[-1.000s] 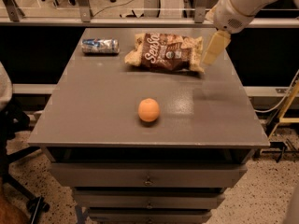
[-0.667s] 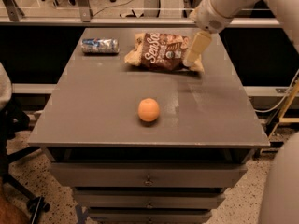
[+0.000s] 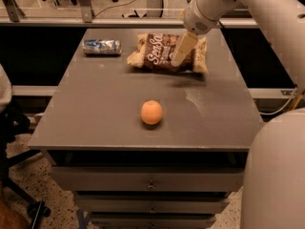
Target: Move brown chip bag near orange
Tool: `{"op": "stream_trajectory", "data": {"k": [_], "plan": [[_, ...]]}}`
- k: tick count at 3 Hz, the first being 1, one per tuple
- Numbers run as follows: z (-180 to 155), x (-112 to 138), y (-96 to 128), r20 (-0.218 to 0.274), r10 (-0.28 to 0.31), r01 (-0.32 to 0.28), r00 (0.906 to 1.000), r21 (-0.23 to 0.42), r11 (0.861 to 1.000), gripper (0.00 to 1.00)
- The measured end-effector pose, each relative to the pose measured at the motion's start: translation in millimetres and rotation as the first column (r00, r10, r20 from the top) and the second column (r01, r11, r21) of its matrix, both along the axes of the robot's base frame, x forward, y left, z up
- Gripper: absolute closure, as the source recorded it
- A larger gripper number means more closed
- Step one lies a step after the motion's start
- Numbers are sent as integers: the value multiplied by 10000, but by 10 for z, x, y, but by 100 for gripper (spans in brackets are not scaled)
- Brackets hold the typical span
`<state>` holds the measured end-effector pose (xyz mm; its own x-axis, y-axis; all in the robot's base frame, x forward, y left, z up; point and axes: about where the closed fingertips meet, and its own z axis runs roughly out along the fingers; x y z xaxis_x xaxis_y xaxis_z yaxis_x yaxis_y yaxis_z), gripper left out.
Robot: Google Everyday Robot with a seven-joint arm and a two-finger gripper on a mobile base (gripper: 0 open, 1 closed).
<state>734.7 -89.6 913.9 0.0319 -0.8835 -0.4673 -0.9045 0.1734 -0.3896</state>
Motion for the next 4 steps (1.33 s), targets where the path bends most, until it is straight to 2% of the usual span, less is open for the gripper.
{"op": "stream_trajectory", "data": {"k": [1, 3, 4], "plan": [[-85, 97, 184, -289, -170, 180, 9994, 374, 9991, 0], [-295, 195, 175, -617, -213, 233, 9979, 315, 9992, 0], [-382, 259, 141, -671, -344, 365, 9972, 308, 9989, 25]]}}
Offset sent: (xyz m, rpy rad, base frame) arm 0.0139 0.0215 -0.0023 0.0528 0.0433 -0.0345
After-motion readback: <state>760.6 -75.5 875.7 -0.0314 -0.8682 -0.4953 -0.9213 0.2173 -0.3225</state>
